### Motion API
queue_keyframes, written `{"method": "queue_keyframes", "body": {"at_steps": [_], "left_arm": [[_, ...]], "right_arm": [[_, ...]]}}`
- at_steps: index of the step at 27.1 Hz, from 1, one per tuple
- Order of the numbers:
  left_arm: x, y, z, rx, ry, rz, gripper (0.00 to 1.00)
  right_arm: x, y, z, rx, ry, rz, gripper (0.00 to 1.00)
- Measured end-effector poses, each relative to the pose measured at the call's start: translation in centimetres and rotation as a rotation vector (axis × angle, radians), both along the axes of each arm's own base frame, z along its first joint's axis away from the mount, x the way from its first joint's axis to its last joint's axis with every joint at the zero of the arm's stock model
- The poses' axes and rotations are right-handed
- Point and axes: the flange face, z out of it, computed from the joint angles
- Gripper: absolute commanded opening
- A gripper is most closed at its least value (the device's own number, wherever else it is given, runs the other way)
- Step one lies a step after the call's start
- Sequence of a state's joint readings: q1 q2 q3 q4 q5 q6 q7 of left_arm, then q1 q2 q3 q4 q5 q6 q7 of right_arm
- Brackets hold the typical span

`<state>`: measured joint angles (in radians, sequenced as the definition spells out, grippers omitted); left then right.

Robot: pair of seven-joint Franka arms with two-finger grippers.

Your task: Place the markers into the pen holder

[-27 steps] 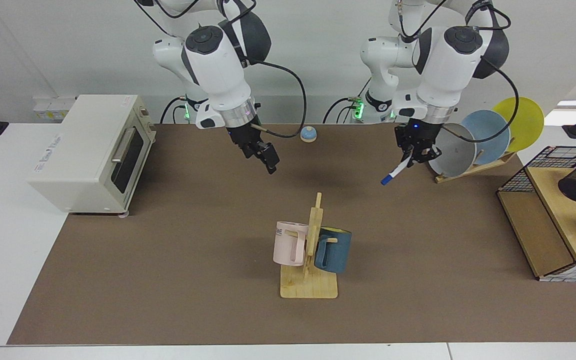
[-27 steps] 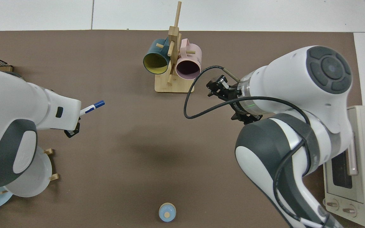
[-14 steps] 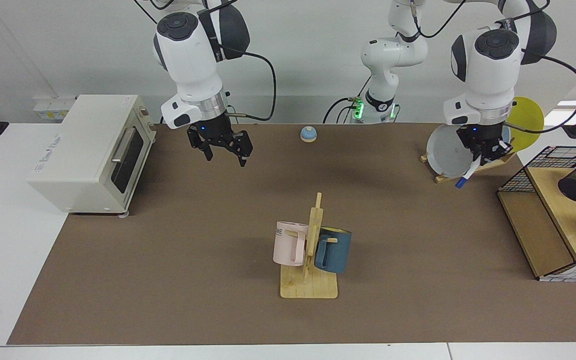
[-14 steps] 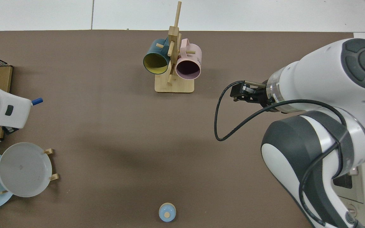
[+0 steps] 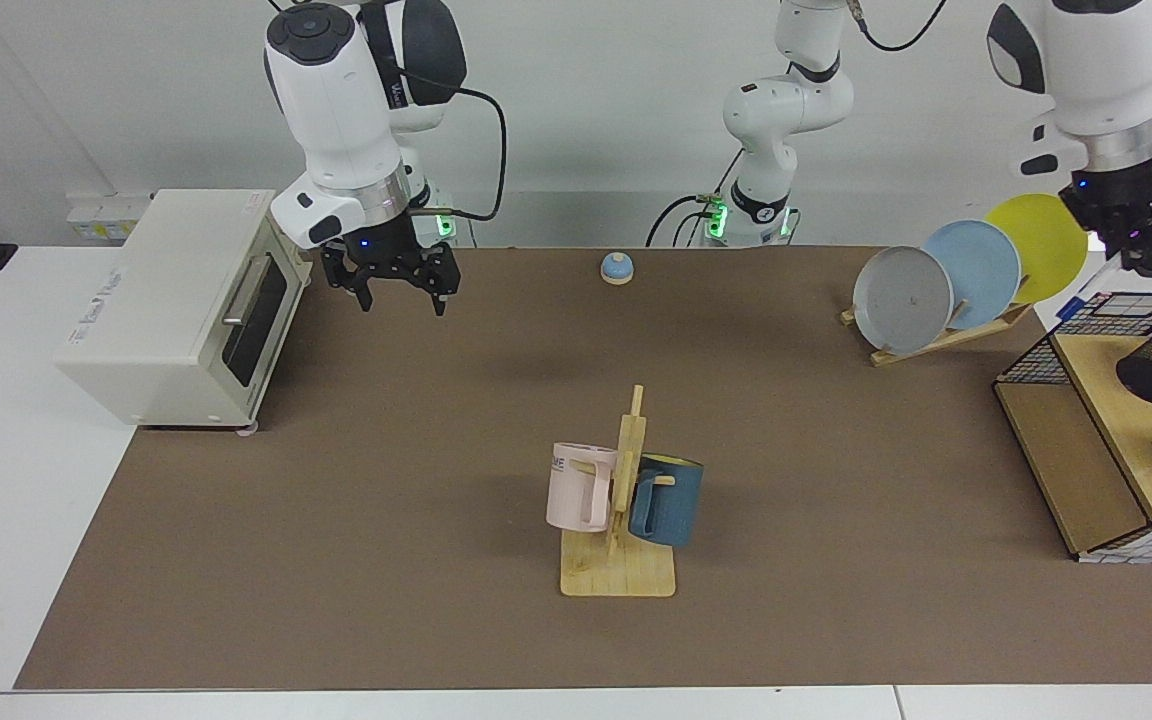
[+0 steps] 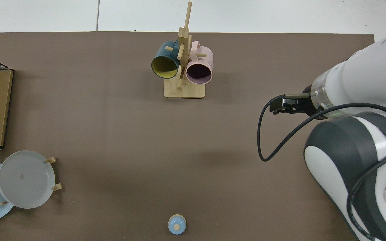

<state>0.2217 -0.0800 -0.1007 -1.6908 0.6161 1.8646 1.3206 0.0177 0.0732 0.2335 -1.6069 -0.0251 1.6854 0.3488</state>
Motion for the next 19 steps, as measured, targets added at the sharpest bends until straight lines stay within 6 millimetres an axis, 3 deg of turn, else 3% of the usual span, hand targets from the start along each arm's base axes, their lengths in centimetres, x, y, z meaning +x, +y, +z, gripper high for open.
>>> {"method": "queue_keyframes", "body": {"at_steps": [5,12,19], "left_arm": [[-0.5,2.4,2.4,0.109,0.011,-0.013,0.0],[-0.7,4.5,2.9,0.183,0.022,0.012,0.0],[-0.4,5.2,3.2,0.248,0.04,-0.001,0.0]], "right_arm": [[-0.4,-1.6,1.1,-0.021,0.043,0.033,1.0],[-2.2,-3.7,3.9,-0.035,0.055,0.007,1.0],[-4.2,-4.2,4.0,-0.053,0.09,-0.003,1.0]]}}
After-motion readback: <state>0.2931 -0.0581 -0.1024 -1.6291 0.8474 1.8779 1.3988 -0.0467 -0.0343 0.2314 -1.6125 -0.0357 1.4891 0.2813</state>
